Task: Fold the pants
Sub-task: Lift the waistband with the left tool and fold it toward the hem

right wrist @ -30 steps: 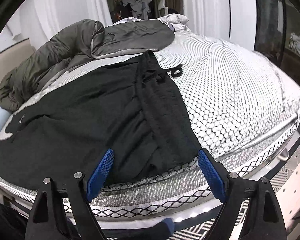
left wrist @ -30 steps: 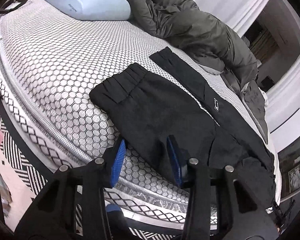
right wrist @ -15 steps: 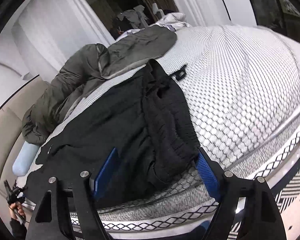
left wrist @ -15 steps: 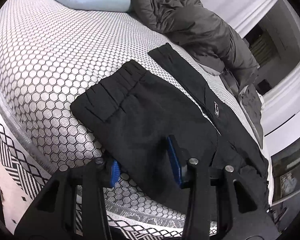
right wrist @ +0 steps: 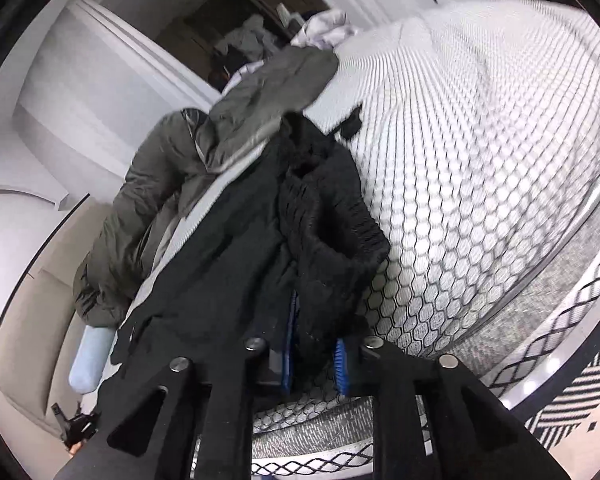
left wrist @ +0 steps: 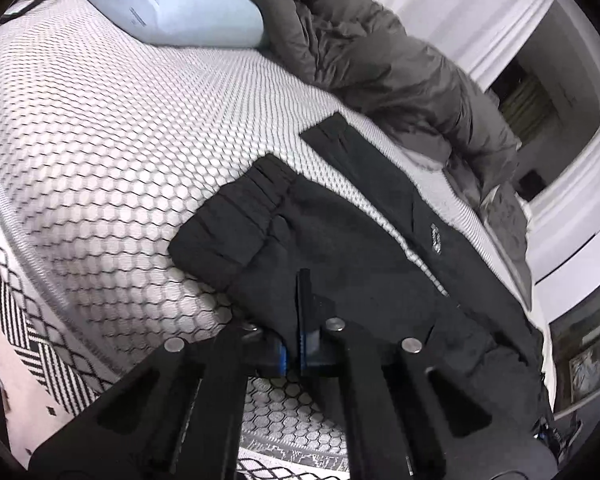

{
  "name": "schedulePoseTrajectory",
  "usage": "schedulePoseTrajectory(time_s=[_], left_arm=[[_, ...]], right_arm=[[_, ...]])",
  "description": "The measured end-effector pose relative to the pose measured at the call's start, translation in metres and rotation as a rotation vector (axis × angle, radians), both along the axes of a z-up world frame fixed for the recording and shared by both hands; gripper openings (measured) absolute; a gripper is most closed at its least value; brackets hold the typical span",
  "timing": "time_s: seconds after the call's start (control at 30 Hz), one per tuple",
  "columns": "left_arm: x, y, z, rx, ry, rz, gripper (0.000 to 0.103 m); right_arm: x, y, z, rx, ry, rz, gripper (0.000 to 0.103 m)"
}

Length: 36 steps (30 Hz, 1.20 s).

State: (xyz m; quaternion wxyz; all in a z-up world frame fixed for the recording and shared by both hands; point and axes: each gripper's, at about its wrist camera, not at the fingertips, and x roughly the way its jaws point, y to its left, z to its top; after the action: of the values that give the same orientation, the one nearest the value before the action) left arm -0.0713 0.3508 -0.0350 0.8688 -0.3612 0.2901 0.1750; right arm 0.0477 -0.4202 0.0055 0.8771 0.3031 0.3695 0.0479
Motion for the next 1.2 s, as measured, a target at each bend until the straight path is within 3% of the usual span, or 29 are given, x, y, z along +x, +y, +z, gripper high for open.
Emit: schedulePoseTrajectory(time_s=[0.23,0.47,0.57,0.7,0.83,0.93,1.0,1.1,1.17,1.2], left_arm=[[0.003,0.005,0.011,0.022,-0.009,-0.017,0.000],[0.055,0.013,0.067,0.095,-0.060,-0.045,0.000],[0.092,0.021,0.087,0.091,-0.063,-0.053,0.000],[0.169,0.039,0.100,0.057,-0.001,-0.055,0.000],[0.253,0.049,0.095,0.074,0.088,-0.051,0.000],[0.321,0.061,0.073,0.057,0.182,-0.051,0.001],[0.354,0.068,0.052,0.036,0.253,-0.057,0.007],[0.371,0.073,0.031,0.001,0.276,-0.070,0.032],[0.364,0.069,0.031,0.040,0.266,-0.062,0.082],[0.357,0.065,0.038,0.105,0.264,-0.029,0.086]], right_arm=[[-0.026,0.005,0.025,-0.035,-0.074,0.015,0.012],[-0.003,0.018,0.083,-0.104,-0.183,-0.024,0.012],[0.021,0.029,0.103,-0.142,-0.206,-0.078,0.012],[0.076,0.042,0.120,-0.198,-0.192,-0.127,0.012],[0.145,0.056,0.128,-0.264,-0.161,-0.138,0.012],[0.199,0.066,0.124,-0.328,-0.124,-0.145,0.012],[0.239,0.069,0.113,-0.344,-0.075,-0.149,0.017],[0.288,0.072,0.085,-0.389,0.042,-0.147,0.037],[0.292,0.072,0.076,-0.423,0.071,-0.160,0.049],[0.286,0.073,0.076,-0.433,0.062,-0.165,0.056]])
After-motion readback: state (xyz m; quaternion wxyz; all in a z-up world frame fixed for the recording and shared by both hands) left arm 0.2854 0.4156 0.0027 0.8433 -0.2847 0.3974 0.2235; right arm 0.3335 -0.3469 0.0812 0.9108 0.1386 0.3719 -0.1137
